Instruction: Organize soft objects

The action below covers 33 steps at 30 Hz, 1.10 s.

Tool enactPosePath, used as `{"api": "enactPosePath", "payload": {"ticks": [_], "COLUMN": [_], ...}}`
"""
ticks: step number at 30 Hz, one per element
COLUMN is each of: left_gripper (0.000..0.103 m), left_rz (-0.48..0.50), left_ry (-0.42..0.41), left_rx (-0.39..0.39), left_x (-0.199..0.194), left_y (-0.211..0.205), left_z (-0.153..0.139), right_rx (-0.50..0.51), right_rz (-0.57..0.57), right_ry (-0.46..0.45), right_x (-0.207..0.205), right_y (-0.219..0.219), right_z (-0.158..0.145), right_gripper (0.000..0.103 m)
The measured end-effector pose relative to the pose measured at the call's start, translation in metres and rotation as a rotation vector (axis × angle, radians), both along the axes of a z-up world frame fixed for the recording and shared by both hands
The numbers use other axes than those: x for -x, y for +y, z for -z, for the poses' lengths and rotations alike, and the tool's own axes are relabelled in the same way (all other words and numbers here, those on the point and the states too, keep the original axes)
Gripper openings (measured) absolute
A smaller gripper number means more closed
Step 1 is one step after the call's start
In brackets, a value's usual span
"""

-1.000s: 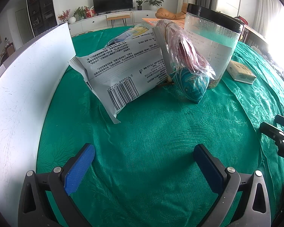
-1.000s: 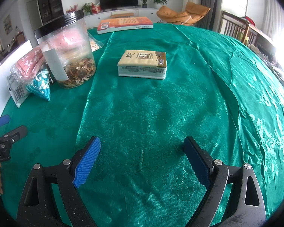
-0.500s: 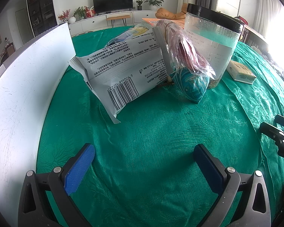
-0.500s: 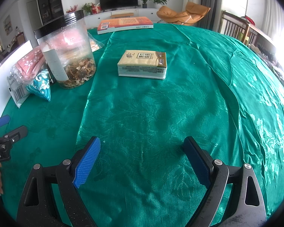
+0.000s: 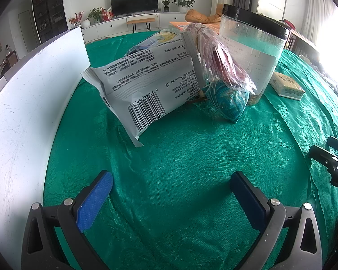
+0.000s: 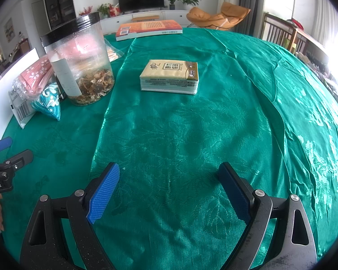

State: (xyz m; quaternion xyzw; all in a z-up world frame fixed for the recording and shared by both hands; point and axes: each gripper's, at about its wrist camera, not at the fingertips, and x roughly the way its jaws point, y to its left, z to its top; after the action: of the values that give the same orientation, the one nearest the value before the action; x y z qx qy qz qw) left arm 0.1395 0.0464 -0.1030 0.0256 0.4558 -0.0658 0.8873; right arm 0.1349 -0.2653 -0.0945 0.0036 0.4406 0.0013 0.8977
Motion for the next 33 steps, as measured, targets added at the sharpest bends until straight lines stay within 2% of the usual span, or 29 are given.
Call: {"api": "enactPosePath", "payload": {"ticks": [4, 7, 11, 13, 16, 18, 19, 21, 22, 23, 24, 25, 26, 27, 29, 31, 33], "left_gripper": [0.103, 0.103, 0.103, 0.103, 0.103, 0.103, 0.103, 0.101, 0.085, 0.064, 0.062, 0.052, 0.038, 0.036, 0.017, 0.017, 0.018], "left_rz": [0.007, 0.010, -0.024, -0.015, 0.067, 0.115, 0.137, 0.184, 0.203, 0.217, 0.206, 0.199, 0.198, 0.184, 0.144, 0.129, 0.121], "left_ry": [0.005, 0.057, -0.060, -0.079, -0.034, 0.018, 0.056, 0.119, 0.133, 0.147, 0.144, 0.131, 0.131, 0.150, 0.154, 0.201, 0.227], "left_rx": [-0.007, -0.025, -0.106, -0.132, -0.198, -0.254, -0.250, -0.186, -0.146, -0.107, -0.086, -0.059, -0.013, 0.047, 0.181, 0.251, 0.240], "left_x": [0.003, 0.002, -0.011, -0.032, -0.066, -0.088, -0.097, -0.108, -0.107, -0.107, -0.105, -0.101, -0.095, -0.087, -0.063, -0.037, -0.012], "left_y": [-0.001, 0.004, 0.017, 0.021, 0.015, 0.011, 0.012, 0.013, 0.013, 0.013, 0.015, 0.018, 0.021, 0.024, 0.037, 0.041, 0.043], "left_z": [-0.003, -0.013, -0.060, -0.078, -0.083, -0.073, -0.066, -0.052, -0.047, -0.044, -0.044, -0.047, -0.052, -0.055, -0.068, -0.067, -0.060], "right_rx": [0.000, -0.001, 0.000, -0.001, -0.002, -0.002, -0.001, -0.002, -0.002, -0.002, -0.002, -0.001, 0.000, -0.001, -0.001, 0.000, 0.000], "right_rz": [0.000, 0.000, 0.000, -0.001, -0.001, -0.001, -0.001, -0.001, -0.001, -0.001, -0.001, -0.001, -0.001, -0.001, -0.002, -0.002, -0.002], "right_ry": [0.000, 0.000, 0.000, 0.000, 0.000, 0.000, 0.000, 0.000, -0.001, -0.001, -0.001, 0.000, 0.000, 0.000, 0.000, 0.000, 0.000], "right_x": [0.000, 0.000, 0.000, 0.000, 0.000, 0.000, 0.000, 0.000, 0.000, 0.000, 0.000, 0.000, 0.000, 0.000, 0.000, 0.000, 0.000], "right_y": [0.000, 0.000, 0.000, 0.000, 0.000, 0.000, 0.000, 0.000, 0.000, 0.000, 0.000, 0.000, 0.000, 0.000, 0.000, 0.000, 0.000], "right_z": [0.000, 0.000, 0.000, 0.000, 0.000, 0.000, 0.000, 0.000, 0.000, 0.000, 0.000, 0.000, 0.000, 0.000, 0.000, 0.000, 0.000], "right_gripper": [0.091, 0.091, 0.091, 0.091, 0.091, 0.091, 0.091, 0.091, 0.091, 0.091, 0.091, 0.091, 0.091, 0.091, 0.091, 0.091, 0.091]}}
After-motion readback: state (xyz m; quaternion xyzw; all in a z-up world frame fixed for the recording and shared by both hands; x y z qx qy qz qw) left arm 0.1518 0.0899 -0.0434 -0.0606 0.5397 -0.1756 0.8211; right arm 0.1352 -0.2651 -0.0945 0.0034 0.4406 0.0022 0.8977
